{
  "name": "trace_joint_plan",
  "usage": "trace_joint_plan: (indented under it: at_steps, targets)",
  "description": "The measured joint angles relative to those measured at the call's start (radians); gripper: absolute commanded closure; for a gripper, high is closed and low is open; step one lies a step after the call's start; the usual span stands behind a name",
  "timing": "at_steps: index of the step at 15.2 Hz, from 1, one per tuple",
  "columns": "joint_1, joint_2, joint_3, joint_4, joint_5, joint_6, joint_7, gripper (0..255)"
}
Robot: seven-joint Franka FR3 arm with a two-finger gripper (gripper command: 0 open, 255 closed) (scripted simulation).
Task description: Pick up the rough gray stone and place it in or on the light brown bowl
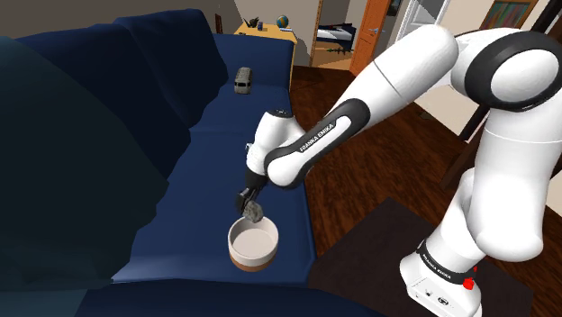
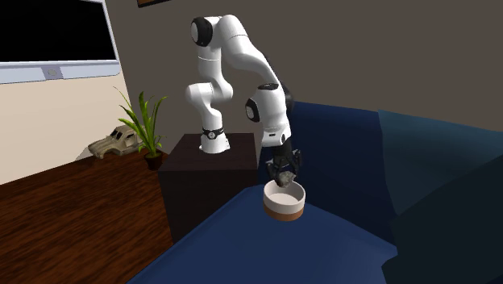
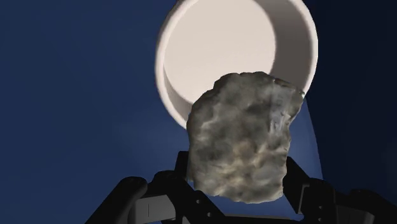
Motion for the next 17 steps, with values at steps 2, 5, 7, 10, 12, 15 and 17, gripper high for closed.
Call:
trace_joint_plan:
  at_steps: [2, 5, 7, 10, 12, 15, 17]
  targets:
    - [0.03, -0.032, 0.009, -0.052, -0.002, 0.026, 0.041, 255]
    - [0.057, -0.054, 0.021, -0.111, -0.001, 0.068, 0.075, 255]
    - [0.061, -0.037, 0.022, -0.115, -0.002, 0.09, 0.078, 255]
    - [0.062, -0.001, 0.023, -0.121, 0.0, 0.131, 0.073, 255]
    - [0.066, 0.023, 0.023, -0.12, -0.001, 0.155, 0.073, 255]
    - [0.067, 0.065, 0.022, -0.116, -0.001, 0.193, 0.068, 255]
    - [0.068, 0.09, 0.021, -0.108, -0.003, 0.208, 0.066, 255]
